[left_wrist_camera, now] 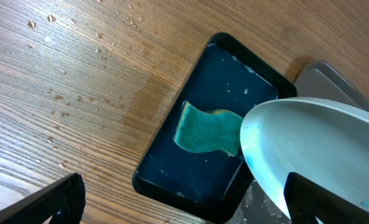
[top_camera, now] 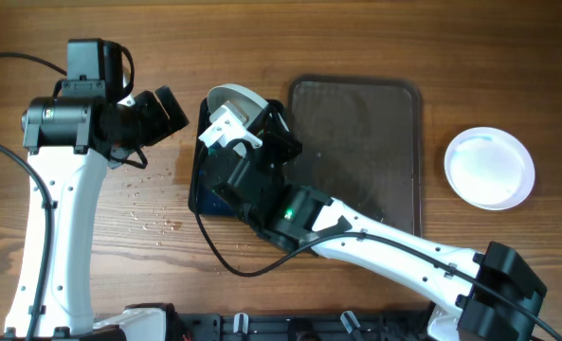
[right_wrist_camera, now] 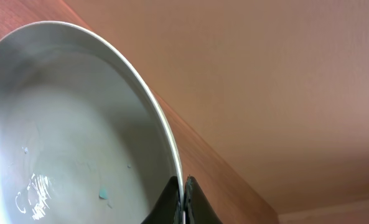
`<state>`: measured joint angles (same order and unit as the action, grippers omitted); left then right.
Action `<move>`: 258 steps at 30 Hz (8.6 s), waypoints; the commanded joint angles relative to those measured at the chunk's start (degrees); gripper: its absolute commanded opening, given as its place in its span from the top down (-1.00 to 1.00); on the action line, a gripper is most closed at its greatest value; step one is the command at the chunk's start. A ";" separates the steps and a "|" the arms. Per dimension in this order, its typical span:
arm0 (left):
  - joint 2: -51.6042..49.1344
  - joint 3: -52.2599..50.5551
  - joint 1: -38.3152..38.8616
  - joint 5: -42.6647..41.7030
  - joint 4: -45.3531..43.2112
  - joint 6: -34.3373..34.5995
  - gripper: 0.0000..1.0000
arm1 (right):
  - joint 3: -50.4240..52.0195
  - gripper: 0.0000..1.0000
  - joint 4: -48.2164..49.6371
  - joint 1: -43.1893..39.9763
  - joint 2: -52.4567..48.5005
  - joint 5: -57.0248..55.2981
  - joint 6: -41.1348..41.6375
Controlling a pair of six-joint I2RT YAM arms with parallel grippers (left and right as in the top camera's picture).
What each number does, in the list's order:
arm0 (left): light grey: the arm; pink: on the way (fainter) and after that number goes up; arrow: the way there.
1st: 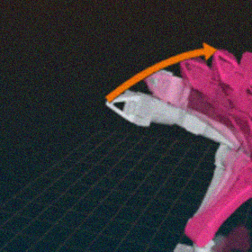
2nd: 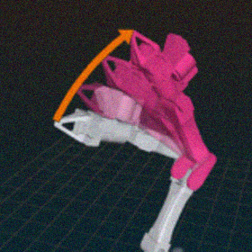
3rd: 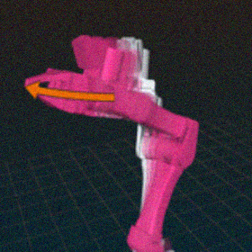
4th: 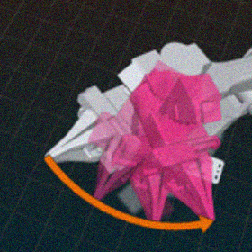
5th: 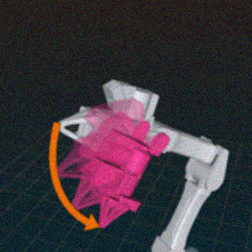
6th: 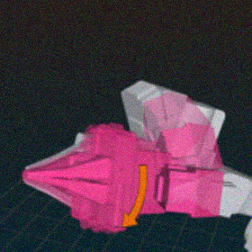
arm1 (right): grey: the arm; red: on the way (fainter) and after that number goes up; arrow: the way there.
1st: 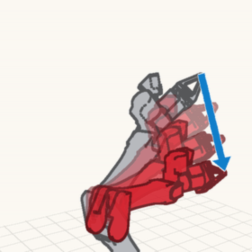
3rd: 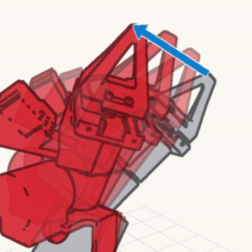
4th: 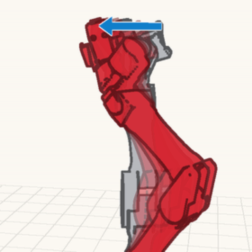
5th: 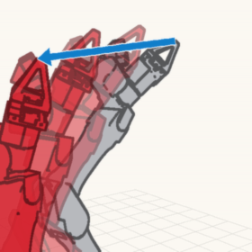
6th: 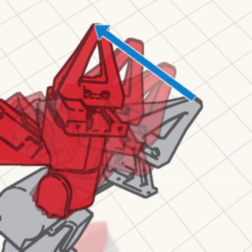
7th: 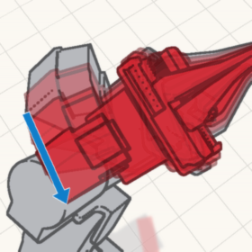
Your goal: Clean dirty plates on tray and stack at the side
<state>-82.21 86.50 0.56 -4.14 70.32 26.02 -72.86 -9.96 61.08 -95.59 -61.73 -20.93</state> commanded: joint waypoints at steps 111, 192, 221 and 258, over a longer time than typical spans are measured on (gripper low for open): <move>0.28 0.11 -0.46 0.81 -0.20 -0.28 -1.00 | 43.82 -0.99 -5.97 -51.69 77.05 65.26 28.41; 75.89 -62.75 2.99 -3.08 -45.05 -14.32 -1.00 | 72.57 -1.00 10.05 -51.74 94.57 65.13 28.57; 82.03 -86.18 2.54 -8.04 -67.14 -13.64 -1.00 | 72.57 -0.99 10.05 -51.74 94.57 65.13 28.55; 82.03 -86.18 2.54 -8.04 -67.14 -13.64 -1.00 | 72.57 -0.99 10.05 -51.74 94.57 65.13 28.55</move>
<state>-0.80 0.99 3.01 -11.49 3.57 12.71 -0.36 -0.03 9.65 -1.02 4.40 8.23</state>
